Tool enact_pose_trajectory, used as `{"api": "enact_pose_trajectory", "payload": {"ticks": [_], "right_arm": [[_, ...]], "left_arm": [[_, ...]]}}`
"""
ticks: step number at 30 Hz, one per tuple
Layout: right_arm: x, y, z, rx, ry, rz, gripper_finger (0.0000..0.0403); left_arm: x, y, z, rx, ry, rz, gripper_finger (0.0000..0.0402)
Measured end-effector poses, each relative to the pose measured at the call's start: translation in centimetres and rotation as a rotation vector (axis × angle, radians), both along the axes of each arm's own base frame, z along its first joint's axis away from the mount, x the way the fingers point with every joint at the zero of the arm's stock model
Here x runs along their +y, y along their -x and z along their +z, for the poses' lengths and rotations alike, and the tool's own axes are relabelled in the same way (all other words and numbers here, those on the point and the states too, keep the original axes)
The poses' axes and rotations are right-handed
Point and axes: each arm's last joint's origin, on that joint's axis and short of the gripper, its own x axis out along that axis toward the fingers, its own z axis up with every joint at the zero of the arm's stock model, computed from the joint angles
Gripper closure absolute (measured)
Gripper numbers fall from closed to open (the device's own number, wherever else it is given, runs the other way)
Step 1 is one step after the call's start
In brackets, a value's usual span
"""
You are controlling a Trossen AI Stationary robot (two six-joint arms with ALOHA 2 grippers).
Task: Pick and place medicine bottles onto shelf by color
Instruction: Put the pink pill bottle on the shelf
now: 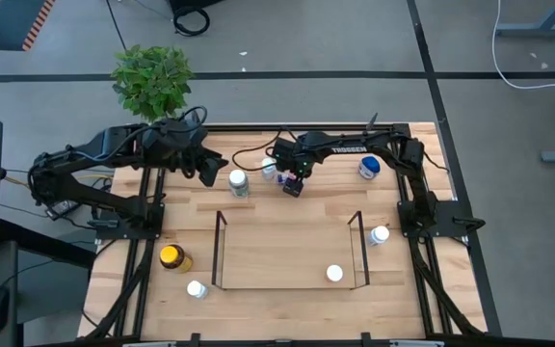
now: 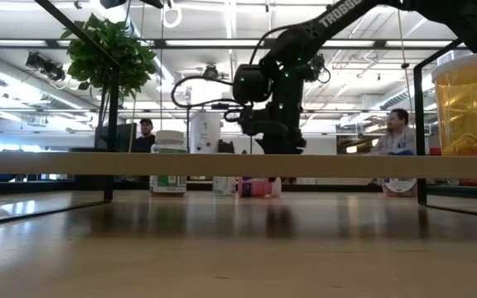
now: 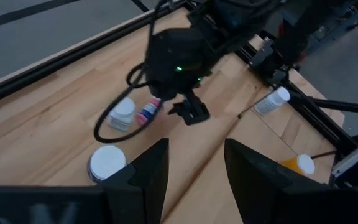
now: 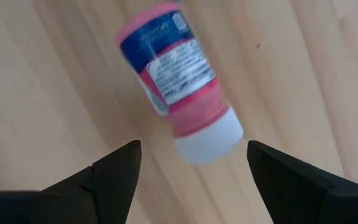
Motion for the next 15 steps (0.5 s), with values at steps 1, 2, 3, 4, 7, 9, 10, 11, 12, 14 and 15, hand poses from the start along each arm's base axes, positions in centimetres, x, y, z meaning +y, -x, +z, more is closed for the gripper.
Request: {"api": "enact_pose_trajectory", "payload": {"ticks": [1,2,3,4,7,9,10,11,12,14,15], "right_arm": [[-0.1,-0.1,-0.1,-0.011,0.004,0.004,0.0102],[-0.1,-0.3,0.0,-0.032,0.01,0.009,0.0102],[-0.2,-0.4,0.0,-0.052,0.009,0.018,0.0102],[-0.1,-0.6,0.0,-0.066,0.004,0.026,0.0102],[0.0,-1.1,0.1,-0.117,0.001,0.048,0.0104],[0.1,-1.2,0.2,-0.129,0.007,0.071,0.0111],[0.2,-1.2,0.2,-0.128,0.007,0.08,0.0117],[0.3,-1.2,0.2,-0.127,0.007,0.086,0.0124],[0.3,-1.3,0.2,-0.127,0.008,0.088,0.0132],[0.4,-1.3,0.2,-0.128,0.009,0.094,0.015],[0.6,-1.4,0.2,-0.128,0.01,0.103,0.0159]], "left_arm": [[-0.1,0.0,0.0,0.0,0.0,-0.007,0.0239],[-0.3,0.0,0.0,0.0,0.0,-0.013,0.0239],[-0.4,0.0,0.0,0.0,0.0,-0.019,0.0239],[-0.5,-0.1,0.0,0.0,0.001,-0.024,0.0239],[-0.7,-0.1,0.0,0.0,0.001,-0.034,0.0239],[-0.8,-0.1,0.0,0.0,0.001,-0.039,0.0239],[-0.9,-0.1,0.0,-0.002,0.007,-0.038,0.0239],[-0.9,-0.1,0.0,-0.005,0.014,-0.034,0.0239],[-0.9,-0.1,0.0,-0.006,0.016,-0.033,0.0239],[-0.9,-0.1,0.0,-0.006,0.017,-0.032,0.0239],[-0.9,-0.1,0.0,-0.006,0.016,-0.032,0.0239]]}}
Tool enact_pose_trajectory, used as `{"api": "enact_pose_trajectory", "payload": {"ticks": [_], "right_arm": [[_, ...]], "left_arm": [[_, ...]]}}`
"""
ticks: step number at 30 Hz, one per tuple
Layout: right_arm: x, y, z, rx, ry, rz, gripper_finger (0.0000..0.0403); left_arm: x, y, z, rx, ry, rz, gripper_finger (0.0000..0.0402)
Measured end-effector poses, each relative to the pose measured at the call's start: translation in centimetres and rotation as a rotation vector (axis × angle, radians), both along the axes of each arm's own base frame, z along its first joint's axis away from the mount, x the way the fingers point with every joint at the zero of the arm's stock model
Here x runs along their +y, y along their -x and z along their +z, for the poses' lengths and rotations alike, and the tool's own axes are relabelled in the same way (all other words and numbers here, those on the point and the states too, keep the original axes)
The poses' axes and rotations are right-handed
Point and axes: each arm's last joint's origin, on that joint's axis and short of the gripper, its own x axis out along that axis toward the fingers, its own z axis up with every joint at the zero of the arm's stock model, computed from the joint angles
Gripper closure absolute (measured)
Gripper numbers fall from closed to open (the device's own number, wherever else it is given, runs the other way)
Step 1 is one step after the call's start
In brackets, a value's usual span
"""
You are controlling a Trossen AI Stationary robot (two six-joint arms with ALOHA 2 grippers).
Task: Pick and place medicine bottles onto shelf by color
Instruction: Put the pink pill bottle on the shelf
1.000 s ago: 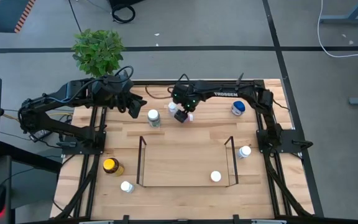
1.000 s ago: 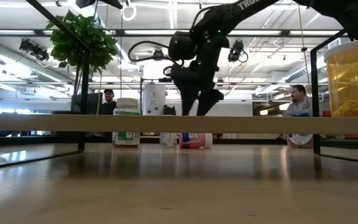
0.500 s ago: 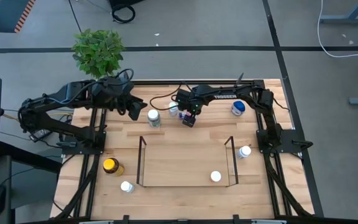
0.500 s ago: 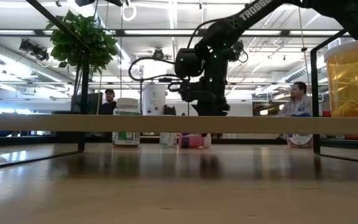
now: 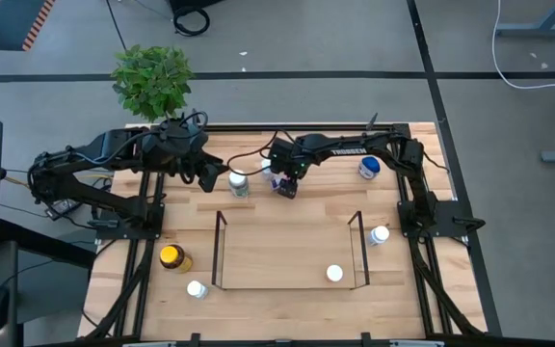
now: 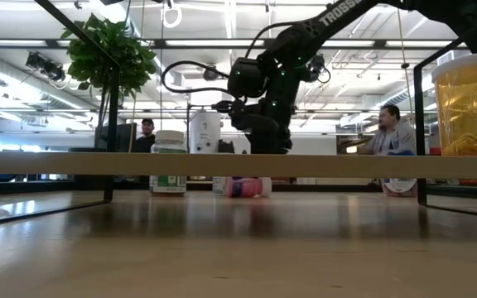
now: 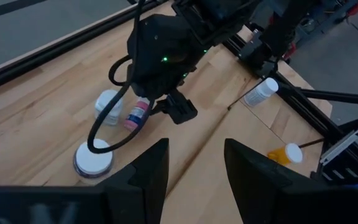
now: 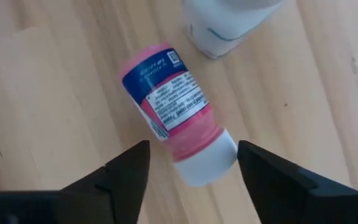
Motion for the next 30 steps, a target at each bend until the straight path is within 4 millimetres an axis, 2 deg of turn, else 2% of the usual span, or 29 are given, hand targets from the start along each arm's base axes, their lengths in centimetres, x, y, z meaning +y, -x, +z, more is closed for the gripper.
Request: {"api": "enact_pose_trajectory", "payload": {"ticks": [6,12,18,24,30], "right_arm": [[1.1,-0.6,-0.5,-0.005,0.02,0.085,0.0193],[2.5,-1.4,-1.9,0.013,0.046,0.189,0.0193],[2.7,-1.6,-2.1,0.011,0.05,0.194,0.019],[2.9,-1.6,-2.1,0.016,0.04,0.162,0.0223],[3.8,-1.4,-1.6,0.077,0.075,0.163,0.0226]], "left_arm": [[0.0,0.0,0.0,-0.007,0.019,0.014,0.0239],[-0.5,0.0,0.0,-0.012,0.042,0.007,0.0239],[-0.9,-0.1,0.0,-0.012,0.044,-0.013,0.0239],[-1.0,-0.1,0.0,-0.017,0.059,-0.005,0.0239],[-1.0,-0.1,0.0,-0.018,0.058,-0.006,0.0239]]}}
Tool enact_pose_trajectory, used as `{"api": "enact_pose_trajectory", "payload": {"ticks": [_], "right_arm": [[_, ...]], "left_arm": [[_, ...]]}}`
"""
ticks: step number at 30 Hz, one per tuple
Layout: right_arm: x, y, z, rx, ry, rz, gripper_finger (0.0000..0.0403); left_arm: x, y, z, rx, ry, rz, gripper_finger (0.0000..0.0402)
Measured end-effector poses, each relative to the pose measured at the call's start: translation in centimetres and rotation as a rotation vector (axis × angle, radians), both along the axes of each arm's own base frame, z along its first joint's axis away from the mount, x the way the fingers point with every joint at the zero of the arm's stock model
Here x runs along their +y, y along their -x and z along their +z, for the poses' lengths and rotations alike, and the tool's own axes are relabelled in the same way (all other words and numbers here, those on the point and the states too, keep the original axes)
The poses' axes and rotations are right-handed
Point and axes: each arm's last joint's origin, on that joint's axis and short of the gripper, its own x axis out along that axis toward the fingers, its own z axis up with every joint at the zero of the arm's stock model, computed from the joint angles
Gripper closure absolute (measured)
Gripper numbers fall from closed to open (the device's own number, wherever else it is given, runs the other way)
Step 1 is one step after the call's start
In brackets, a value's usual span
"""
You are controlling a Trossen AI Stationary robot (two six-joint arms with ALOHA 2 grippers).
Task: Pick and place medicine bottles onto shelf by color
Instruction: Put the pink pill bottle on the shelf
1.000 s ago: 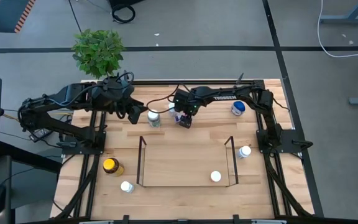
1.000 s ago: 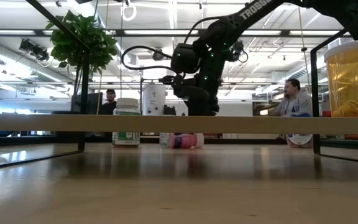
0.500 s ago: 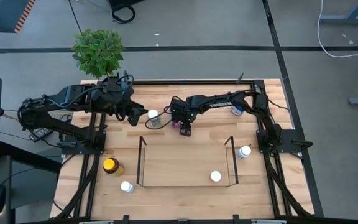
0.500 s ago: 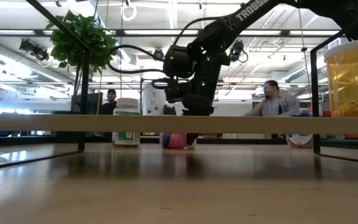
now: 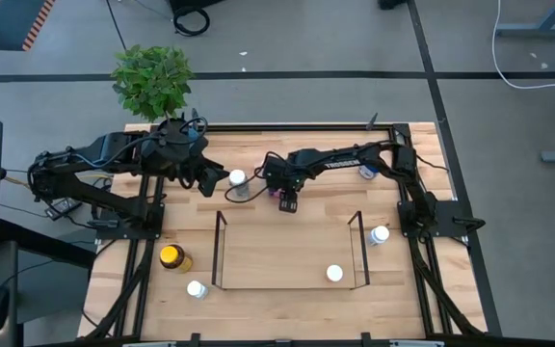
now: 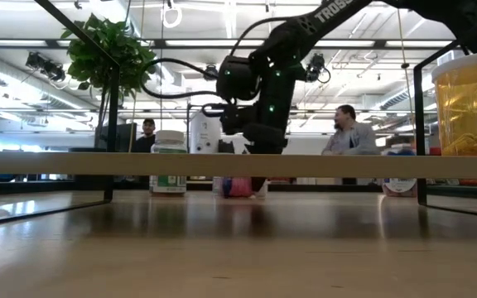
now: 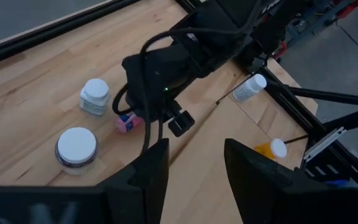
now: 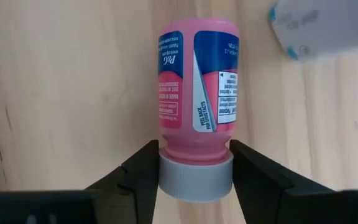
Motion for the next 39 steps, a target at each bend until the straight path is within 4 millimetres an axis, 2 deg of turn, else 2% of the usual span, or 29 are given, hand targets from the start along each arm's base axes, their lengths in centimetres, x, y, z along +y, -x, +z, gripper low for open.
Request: {"api": "enact_pose_trajectory", "payload": {"ticks": [4,11,18,22,27,32,35,39], "right_arm": [[0.2,0.1,2.6,0.056,-0.01,-0.004,0.0226],[0.6,0.5,10.4,0.003,-0.03,-0.052,0.0222],[1.8,1.8,16.3,-0.067,-0.03,-0.05,0.0222],[2.5,3.2,19.5,-0.188,-0.067,-0.058,0.022],[3.4,4.8,23.2,-0.369,-0.111,-0.042,0.0219],[4.4,5.6,25.8,-0.532,-0.118,-0.02,0.0219],[4.8,5.7,25.8,-0.532,-0.128,-0.013,0.0219],[5.5,5.7,25.6,-0.503,-0.135,0.001,0.0219]], "left_arm": [[0.0,0.0,0.0,0.001,-0.003,-0.001,0.0239],[0.1,0.4,0.2,0.009,-0.097,-0.035,0.0239],[0.5,2.7,1.1,0.015,-0.258,0.003,0.0239],[0.5,4.0,1.6,0.015,-0.303,-0.011,0.0239],[0.7,4.3,1.9,-0.008,-0.323,-0.002,0.0239],[0.7,2.0,3.2,-0.176,-0.39,-0.064,0.0239],[0.4,-0.1,3.8,-0.259,-0.464,-0.157,0.0239],[0.1,-2.8,3.0,-0.256,-0.518,-0.257,0.0232]]}}
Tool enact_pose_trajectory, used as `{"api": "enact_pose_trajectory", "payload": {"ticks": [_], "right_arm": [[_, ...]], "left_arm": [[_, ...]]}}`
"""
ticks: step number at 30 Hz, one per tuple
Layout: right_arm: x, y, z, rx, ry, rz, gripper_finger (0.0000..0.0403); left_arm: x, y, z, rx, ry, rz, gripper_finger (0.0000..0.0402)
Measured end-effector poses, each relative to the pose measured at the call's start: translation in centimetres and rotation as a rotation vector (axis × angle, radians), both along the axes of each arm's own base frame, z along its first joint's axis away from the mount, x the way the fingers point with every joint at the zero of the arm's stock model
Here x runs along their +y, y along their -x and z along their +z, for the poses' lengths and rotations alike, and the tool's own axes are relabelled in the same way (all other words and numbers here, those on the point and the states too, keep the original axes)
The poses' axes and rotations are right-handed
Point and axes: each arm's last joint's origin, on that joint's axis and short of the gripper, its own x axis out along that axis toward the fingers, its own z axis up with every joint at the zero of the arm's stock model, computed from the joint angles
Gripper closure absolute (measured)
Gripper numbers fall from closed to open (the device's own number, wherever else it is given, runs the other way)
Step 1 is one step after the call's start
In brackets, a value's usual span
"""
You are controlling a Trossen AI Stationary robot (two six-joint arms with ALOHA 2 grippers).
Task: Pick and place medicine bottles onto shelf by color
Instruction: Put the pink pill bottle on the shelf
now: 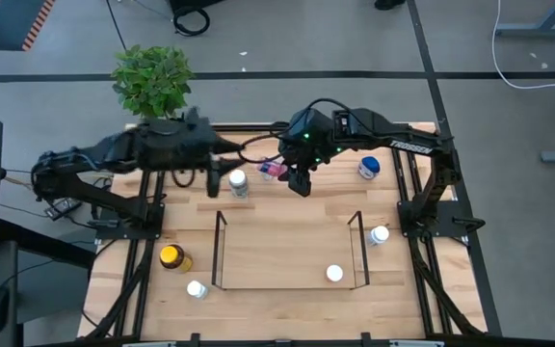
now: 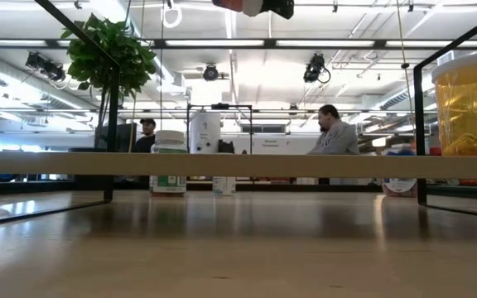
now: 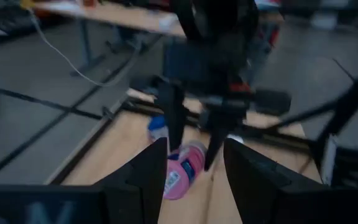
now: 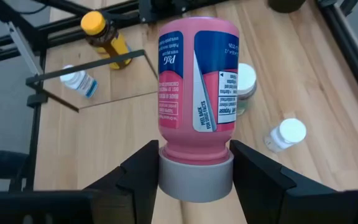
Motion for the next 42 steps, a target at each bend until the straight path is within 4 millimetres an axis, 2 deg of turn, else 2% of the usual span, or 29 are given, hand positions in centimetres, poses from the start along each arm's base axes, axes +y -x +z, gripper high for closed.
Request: {"api": "enact_pose_trajectory", "payload": {"ticks": [3,7,12,17,31,42], "right_arm": [[0.1,-0.2,-0.2,0.008,-0.003,0.001,0.0217],[0.1,-0.1,-0.2,0.01,-0.003,0.0,0.0216],[0.3,-0.1,-0.2,0.012,-0.015,0.014,0.0215],[1.0,-0.2,-0.2,0.01,-0.028,0.056,0.0215],[1.1,-0.6,0.2,-0.049,-0.016,0.068,0.0215],[1.1,-0.5,0.1,-0.035,-0.009,0.076,0.0215]], "left_arm": [[-0.2,-1.7,-1.1,0.057,0.011,-0.078,0.0206],[-0.5,-3.3,-2.4,0.12,0.024,-0.133,0.0147],[-0.2,-3.8,-2.9,0.147,0.02,-0.112,0.0077],[0.4,-3.7,-3.0,0.159,0.017,-0.068,0.0041],[0.4,-5.8,-4.8,0.215,0.106,-0.093,0.0029],[0.4,-5.6,-4.5,0.199,0.118,-0.088,0.0044]]}}
